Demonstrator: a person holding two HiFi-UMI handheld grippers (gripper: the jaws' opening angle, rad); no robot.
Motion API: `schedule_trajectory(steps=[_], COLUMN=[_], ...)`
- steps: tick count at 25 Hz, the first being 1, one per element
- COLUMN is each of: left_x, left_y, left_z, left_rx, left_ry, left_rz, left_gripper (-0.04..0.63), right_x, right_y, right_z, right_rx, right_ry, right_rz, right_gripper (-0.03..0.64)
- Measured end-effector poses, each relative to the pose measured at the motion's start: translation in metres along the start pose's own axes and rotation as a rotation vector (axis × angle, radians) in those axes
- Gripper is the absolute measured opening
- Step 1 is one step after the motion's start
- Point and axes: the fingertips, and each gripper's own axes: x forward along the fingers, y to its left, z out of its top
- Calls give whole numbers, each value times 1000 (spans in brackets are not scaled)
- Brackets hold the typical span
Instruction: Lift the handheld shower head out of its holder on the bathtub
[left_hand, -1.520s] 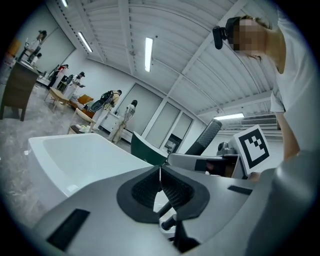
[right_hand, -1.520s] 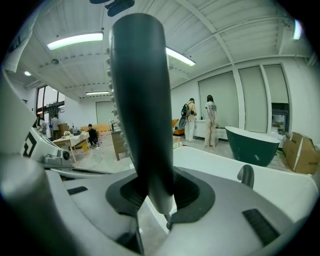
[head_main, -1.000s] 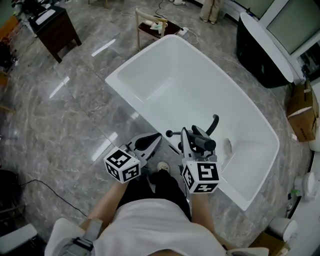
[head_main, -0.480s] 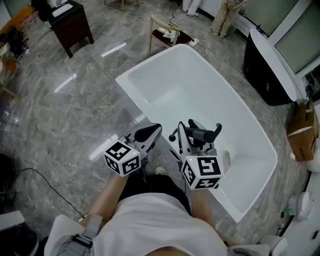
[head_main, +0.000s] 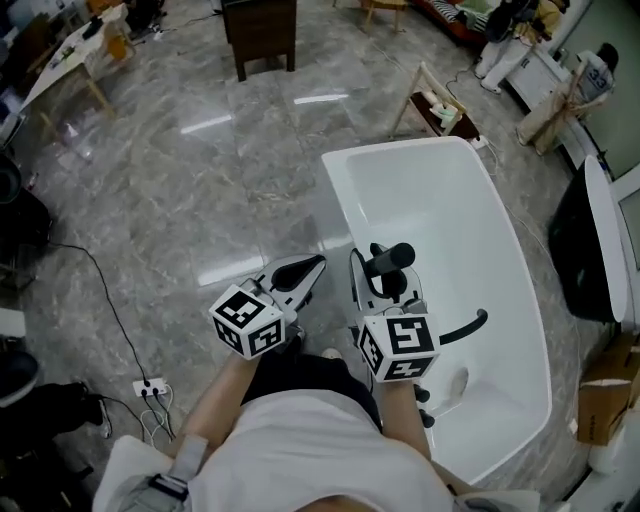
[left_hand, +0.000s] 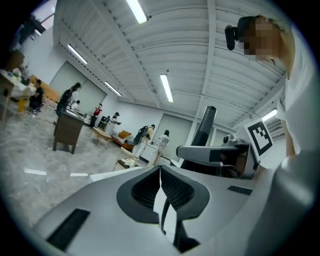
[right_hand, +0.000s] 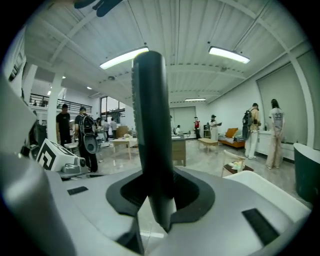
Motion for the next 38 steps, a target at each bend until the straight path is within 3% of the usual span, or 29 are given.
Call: schedule_trajectory(steps=[10,17,26,38], left_x=[-119,-168,-182,-166], left_y=[45,64,69,70], left_z=[12,8,2,0], left_rx=[-17,-36,-36,-29], left_ry=[-135,-199,-214,-197], left_rz=[356,496,529,491], left_gripper=[12,14,12,12], right_x=[46,60,64,63], right_y=[129,185,199,191], right_z=[8,-3,-8,-7], right_rx=[-82,-125,-136,-132], right_ry=[8,33,30,5], right_rz=[379,532,573,562], right_gripper=[118,118,117,117])
